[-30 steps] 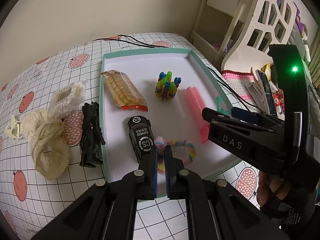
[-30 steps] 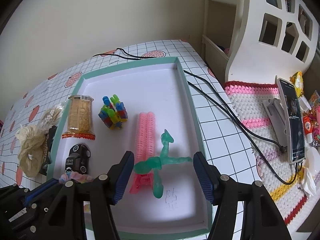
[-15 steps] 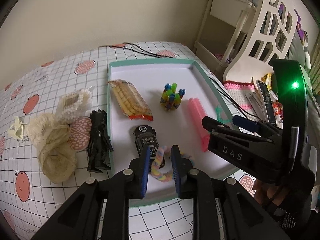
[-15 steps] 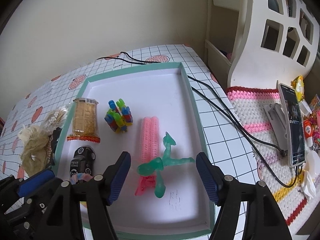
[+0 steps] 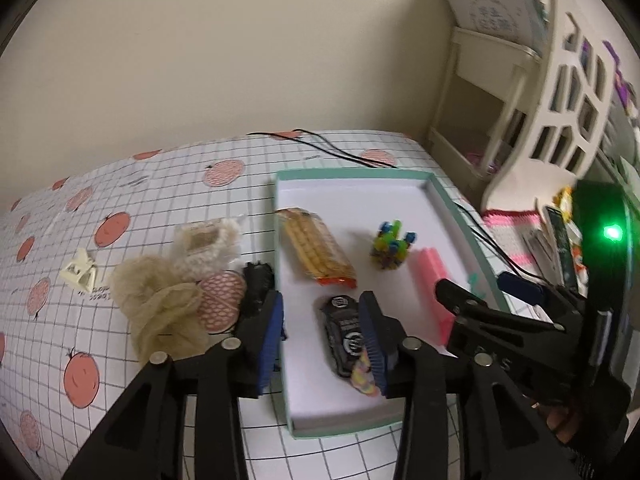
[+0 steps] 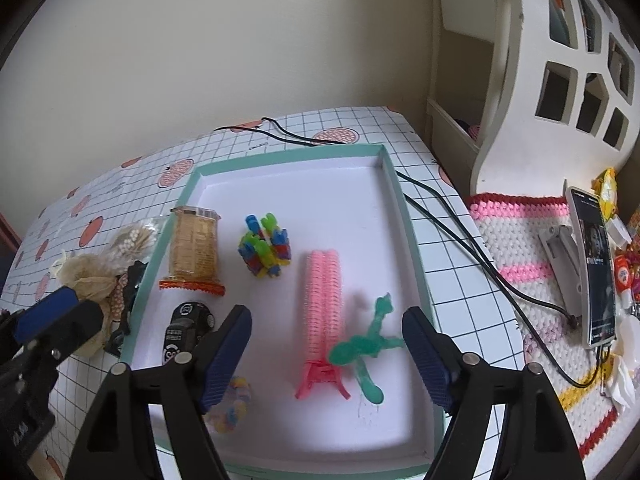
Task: Organize objects
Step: 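Open the left tool to drop the ring while the right tool releases the green figure in the tray, then move the left tool toward the cream hair clip while the right tool approaches the cotton-swab bag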
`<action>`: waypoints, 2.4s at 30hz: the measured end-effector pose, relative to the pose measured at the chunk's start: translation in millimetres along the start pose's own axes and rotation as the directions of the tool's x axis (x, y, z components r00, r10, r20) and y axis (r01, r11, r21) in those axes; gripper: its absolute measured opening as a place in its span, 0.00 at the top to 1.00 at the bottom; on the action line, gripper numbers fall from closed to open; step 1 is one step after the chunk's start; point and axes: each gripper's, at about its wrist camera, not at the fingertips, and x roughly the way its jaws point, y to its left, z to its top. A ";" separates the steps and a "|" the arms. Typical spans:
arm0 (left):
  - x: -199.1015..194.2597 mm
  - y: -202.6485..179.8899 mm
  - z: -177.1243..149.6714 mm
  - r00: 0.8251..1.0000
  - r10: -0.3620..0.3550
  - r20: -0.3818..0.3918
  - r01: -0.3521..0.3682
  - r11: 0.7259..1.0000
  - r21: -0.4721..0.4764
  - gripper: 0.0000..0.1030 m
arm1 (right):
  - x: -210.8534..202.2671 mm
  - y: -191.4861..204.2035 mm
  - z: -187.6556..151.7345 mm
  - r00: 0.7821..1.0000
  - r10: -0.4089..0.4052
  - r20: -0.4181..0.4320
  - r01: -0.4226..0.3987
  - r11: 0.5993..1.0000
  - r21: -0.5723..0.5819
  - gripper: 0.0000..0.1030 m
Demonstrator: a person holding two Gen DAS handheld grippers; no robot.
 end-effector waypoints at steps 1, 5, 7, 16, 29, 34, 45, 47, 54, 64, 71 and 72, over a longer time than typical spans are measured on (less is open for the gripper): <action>0.3 3.0 -0.2 1.000 0.013 0.000 -0.013 1.000 -0.010 0.57 | -0.2 1.0 -0.1 1.000 0.001 0.002 -0.001 1.000 -0.004 0.21; 0.0 14.5 0.6 0.998 0.055 0.008 -0.055 0.997 -0.048 0.53 | -0.5 3.0 -0.3 1.000 0.008 0.006 -0.008 1.000 -0.008 0.19; 0.0 21.1 0.8 0.997 0.075 0.009 -0.074 0.994 -0.075 0.48 | -0.4 3.5 -0.5 1.000 0.011 0.007 -0.011 1.000 -0.009 0.19; 2.1 40.8 -1.9 0.987 0.161 -0.019 -0.162 0.976 -0.145 0.36 | -0.1 9.5 -1.8 1.000 0.027 0.004 -0.027 0.999 -0.030 0.18; 8.7 77.7 -11.2 0.966 0.249 -0.069 -0.259 0.923 -0.284 0.11 | 1.5 18.7 -4.0 0.999 0.047 0.001 -0.047 0.997 -0.062 0.00; 12.9 77.3 -12.9 0.961 0.265 -0.078 -0.276 0.923 -0.269 0.02 | 3.2 19.4 -4.3 0.999 0.046 -0.006 -0.046 0.997 -0.062 0.00; 19.5 89.7 -3.0 0.970 0.210 -0.124 -0.238 0.920 -0.310 0.02 | 7.9 28.8 8.3 0.999 0.038 -0.016 -0.039 0.998 -0.047 0.00; 25.9 96.6 7.7 0.971 0.191 -0.140 -0.227 0.919 -0.322 0.02 | 12.8 30.6 17.1 0.999 0.047 -0.026 -0.047 0.998 -0.033 0.00; 38.6 124.8 42.2 0.975 0.183 -0.123 -0.214 0.922 -0.324 0.02 | 27.5 46.3 54.2 0.998 0.067 -0.008 -0.067 0.997 -0.045 0.00; 21.5 209.1 32.9 0.962 0.229 -0.149 -0.271 0.870 -0.412 0.02 | 15.2 92.4 65.9 0.996 0.094 -0.005 -0.094 0.985 -0.143 0.00; 19.4 274.0 25.2 0.949 0.271 -0.161 -0.315 0.832 -0.458 0.02 | 24.5 137.1 70.5 0.992 0.116 -0.043 -0.123 0.968 -0.217 0.00; 20.9 278.9 25.6 0.949 0.269 -0.162 -0.314 0.831 -0.458 0.02 | 26.8 144.0 70.8 0.992 0.117 -0.048 -0.124 0.965 -0.231 0.00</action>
